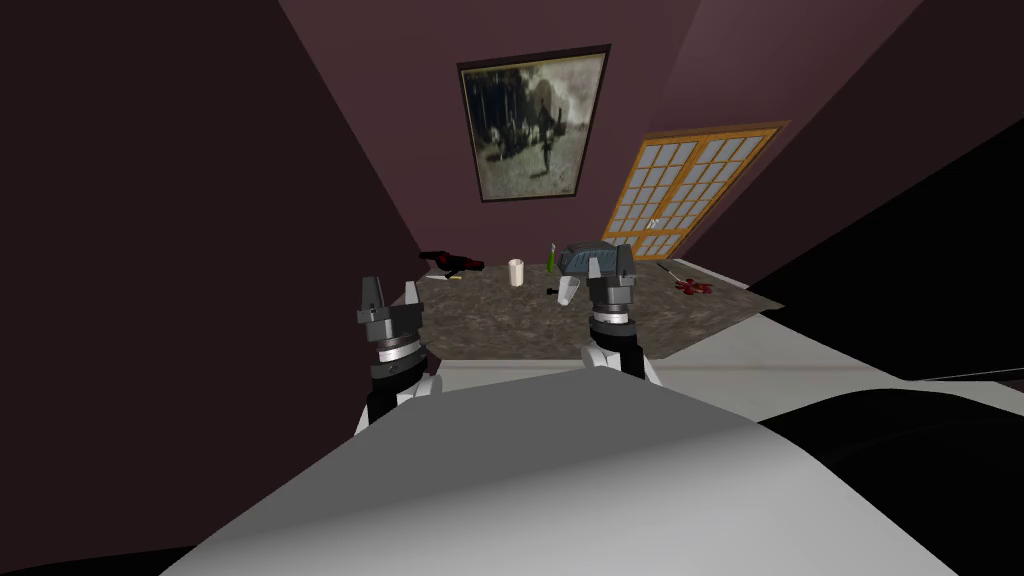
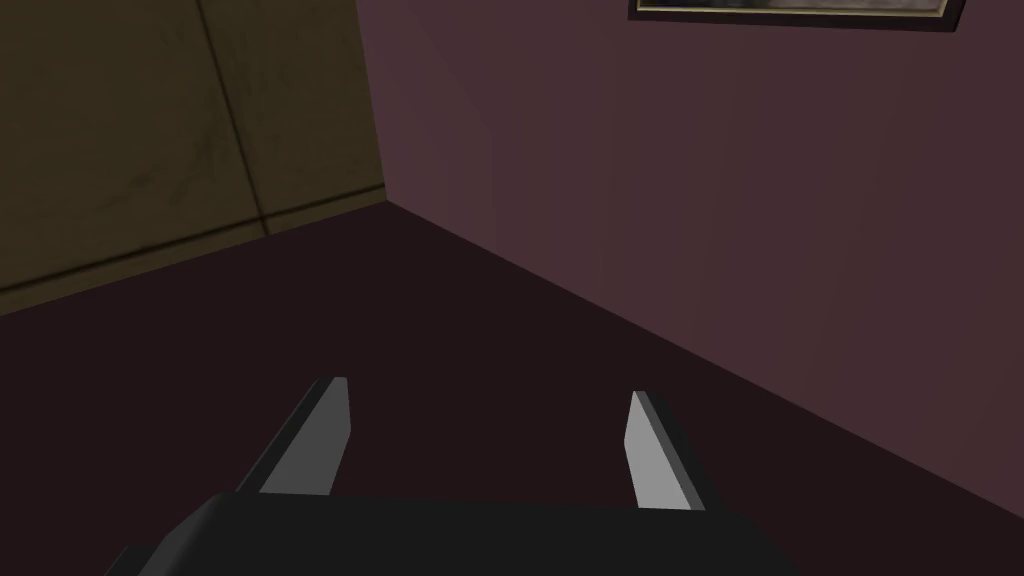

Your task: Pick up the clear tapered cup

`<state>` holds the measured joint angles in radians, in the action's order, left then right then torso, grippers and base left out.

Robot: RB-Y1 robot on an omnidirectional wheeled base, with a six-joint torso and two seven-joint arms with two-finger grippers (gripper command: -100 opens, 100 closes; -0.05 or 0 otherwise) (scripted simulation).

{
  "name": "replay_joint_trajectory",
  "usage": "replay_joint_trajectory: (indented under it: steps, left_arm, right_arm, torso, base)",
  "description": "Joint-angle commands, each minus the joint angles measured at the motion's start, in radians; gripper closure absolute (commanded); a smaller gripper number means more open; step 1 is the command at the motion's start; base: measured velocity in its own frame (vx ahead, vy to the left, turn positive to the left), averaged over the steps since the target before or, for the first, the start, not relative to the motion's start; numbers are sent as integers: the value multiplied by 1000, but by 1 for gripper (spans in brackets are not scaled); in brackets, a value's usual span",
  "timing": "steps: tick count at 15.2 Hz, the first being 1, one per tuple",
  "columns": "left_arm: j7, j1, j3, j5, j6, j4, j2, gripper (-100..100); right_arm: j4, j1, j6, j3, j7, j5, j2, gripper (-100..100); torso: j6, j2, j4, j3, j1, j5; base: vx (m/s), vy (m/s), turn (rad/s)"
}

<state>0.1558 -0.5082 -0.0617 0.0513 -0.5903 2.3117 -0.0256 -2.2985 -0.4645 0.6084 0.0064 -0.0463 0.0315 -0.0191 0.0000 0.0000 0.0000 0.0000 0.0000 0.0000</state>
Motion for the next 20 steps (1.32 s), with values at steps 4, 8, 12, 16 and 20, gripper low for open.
replay_joint_trajectory:
  steps: [4,8,12,16,20]
  left_arm:
    - [0,0,0,0,0,0,0,0]
    - [0,0,0,0,0,0,0,0]
    - [0,0,0,0,0,0,0,0]
    - [0,0,0,0,0,0,0,0]
    - [0,0,0,0,0,0,0,0]
  right_arm:
    - [34,0,7,-1,-6,15,-91,-100]
    - [70,0,14,-3,-12,32,-166,-100]
    - [117,1,23,-7,-20,54,-257,-100]
    - [173,3,34,-11,-29,81,-344,-100]
    - [204,4,40,-13,-35,97,-417,-100]
  torso:
    - [0,0,0,0,0,0]
    - [0,0,0,0,1,0]
    - [0,0,0,0,1,0]
    - [0,0,0,0,1,0]
    - [0,0,0,0,1,0]
  base:
    - [-1,10,4]
    - [0,21,12]
    - [0,26,17]
    - [3,27,16]
    - [3,25,23]
